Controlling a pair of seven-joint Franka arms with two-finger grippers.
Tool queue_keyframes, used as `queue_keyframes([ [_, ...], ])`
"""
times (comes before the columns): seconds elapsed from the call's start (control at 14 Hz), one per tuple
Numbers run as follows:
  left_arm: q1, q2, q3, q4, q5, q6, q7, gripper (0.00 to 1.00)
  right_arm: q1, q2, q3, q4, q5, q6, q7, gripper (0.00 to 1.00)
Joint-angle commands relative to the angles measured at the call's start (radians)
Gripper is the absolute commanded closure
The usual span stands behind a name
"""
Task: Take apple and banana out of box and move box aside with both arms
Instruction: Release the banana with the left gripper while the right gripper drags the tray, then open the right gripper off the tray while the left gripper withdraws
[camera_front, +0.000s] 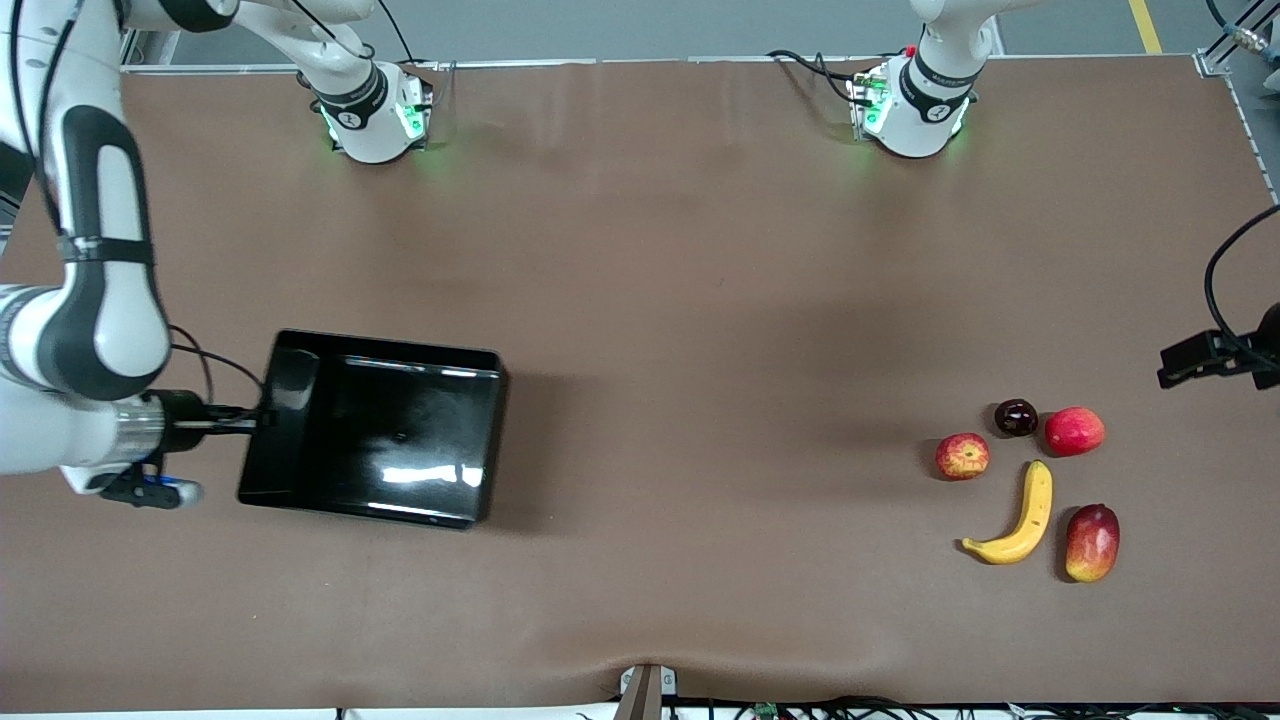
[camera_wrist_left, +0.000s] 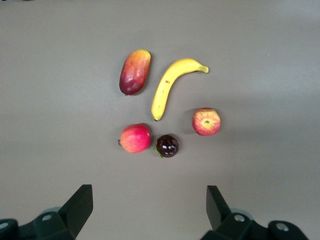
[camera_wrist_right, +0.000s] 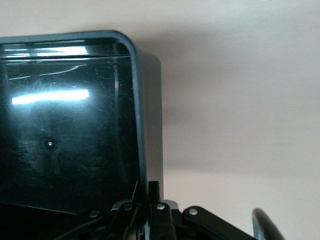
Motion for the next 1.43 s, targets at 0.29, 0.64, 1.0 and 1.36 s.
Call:
queue_keyframes([
  [0.29, 0.002, -0.137, -0.001, -0.03, -0.091, -0.072, -0.024, 0.0, -0.218, -0.02, 0.022, -0.17, -0.042, 0.156, -0.316, 1.0],
  [0.64, -0.042, -0.251, 0.016, -0.129, -0.094, -0.132, -0.122, 0.0, -0.283, -0.022, 0.024, -0.317, -0.041, 0.336, -0.359, 1.0],
  [1.0, -0.217, -0.352, 0.142, -0.223, -0.098, -0.131, -0.187, 0.0, -0.309, -0.019, 0.024, -0.334, -0.035, 0.348, -0.35, 0.9],
  [1.36, -0.222, -0.38, 0.142, -0.234, -0.098, -0.129, -0.19, 0.0, -0.267, -0.017, 0.024, -0.317, -0.049, 0.342, -0.355, 0.0],
])
